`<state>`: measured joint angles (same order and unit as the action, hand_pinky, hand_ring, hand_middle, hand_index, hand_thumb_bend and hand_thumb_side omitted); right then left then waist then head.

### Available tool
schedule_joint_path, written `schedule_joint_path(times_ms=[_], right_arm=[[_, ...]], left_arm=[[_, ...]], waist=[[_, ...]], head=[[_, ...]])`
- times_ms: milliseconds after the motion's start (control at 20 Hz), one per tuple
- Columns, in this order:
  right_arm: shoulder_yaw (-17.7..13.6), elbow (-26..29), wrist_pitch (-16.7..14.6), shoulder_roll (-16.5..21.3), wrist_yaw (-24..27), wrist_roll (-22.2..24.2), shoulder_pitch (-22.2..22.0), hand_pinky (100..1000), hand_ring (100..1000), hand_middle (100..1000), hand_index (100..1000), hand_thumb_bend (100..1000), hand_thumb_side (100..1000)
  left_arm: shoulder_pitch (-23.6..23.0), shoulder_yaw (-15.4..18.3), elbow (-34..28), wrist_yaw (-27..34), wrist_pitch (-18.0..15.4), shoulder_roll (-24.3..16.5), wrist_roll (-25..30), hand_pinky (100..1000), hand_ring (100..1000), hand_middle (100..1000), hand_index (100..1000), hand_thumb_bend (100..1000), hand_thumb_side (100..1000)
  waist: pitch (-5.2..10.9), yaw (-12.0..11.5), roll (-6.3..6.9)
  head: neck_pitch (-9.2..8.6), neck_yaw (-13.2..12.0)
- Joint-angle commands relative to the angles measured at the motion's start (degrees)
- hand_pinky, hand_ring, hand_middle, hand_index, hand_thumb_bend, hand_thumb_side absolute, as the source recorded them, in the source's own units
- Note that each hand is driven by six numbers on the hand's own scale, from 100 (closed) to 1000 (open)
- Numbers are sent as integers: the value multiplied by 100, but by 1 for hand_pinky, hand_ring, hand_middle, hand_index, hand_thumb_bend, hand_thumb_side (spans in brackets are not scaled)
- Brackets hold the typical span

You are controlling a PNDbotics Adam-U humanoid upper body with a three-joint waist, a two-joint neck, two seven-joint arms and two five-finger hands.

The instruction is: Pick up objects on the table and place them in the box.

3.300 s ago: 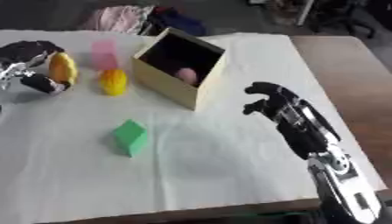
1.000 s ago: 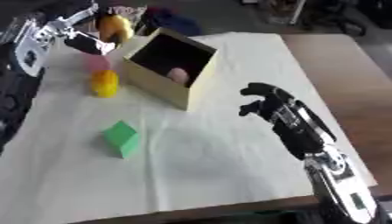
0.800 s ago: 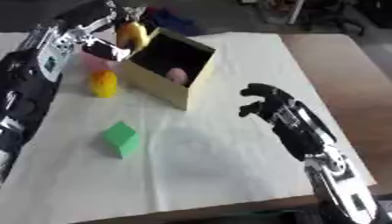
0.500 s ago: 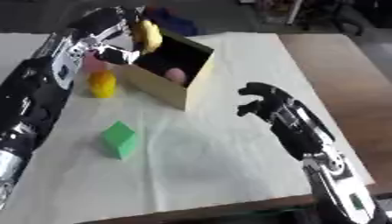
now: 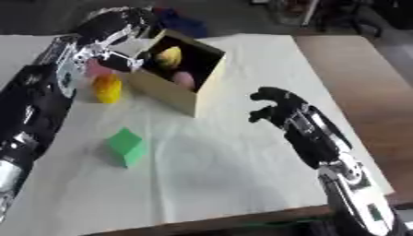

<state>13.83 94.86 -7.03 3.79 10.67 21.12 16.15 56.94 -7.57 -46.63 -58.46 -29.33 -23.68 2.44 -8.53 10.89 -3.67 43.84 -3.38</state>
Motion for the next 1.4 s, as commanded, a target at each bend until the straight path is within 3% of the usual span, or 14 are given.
schedule_joint_path(times_ms=[50, 300, 650, 950, 1000, 1200, 1400], right_arm=[[-31, 64, -21, 25, 6, 2, 82, 834, 636, 788, 851, 100, 683], [-93, 59, -34, 81, -27, -57, 72, 835, 636, 788, 852, 100, 682], [-157, 52, -57, 145, -64, -123, 59, 835, 636, 788, 852, 100, 680], [-187, 57, -66, 174, -78, -158, 65, 835, 636, 788, 853, 100, 679], [-187, 58, -67, 176, -79, -160, 66, 835, 636, 788, 853, 100, 679], [-194, 61, -71, 175, -79, -166, 72, 835, 635, 788, 853, 100, 678], [-200, 65, -72, 170, -77, -172, 78, 835, 635, 788, 853, 100, 678]], left_arm=[[84, -27, -209, 252, -98, -201, 27, 827, 781, 857, 938, 146, 158], [-23, -285, -873, 981, -519, -739, 880, 821, 761, 815, 909, 139, 186], [-395, -714, -1899, 2258, -1004, -1623, 2265, 822, 769, 812, 903, 265, 265], [-865, -1282, -2720, 2420, -1437, -2146, 3401, 829, 787, 828, 912, 408, 379], [-938, -1386, -2821, 2403, -1514, -2179, 3591, 831, 792, 835, 916, 416, 495], [-1130, -1681, -3061, 2398, -1750, -2164, 4264, 837, 798, 844, 916, 424, 613], [-1245, -1856, -3187, 2421, -1912, -2112, 4721, 846, 811, 859, 921, 480, 667]], waist=[[71, -18, -52], [76, -125, -14], [91, -213, 53], [96, -221, 83], [97, -218, 85], [99, -202, 83], [97, -192, 83]], head=[[27, 42], [27, 189], [27, 319], [27, 350], [27, 347], [27, 334], [27, 329]])
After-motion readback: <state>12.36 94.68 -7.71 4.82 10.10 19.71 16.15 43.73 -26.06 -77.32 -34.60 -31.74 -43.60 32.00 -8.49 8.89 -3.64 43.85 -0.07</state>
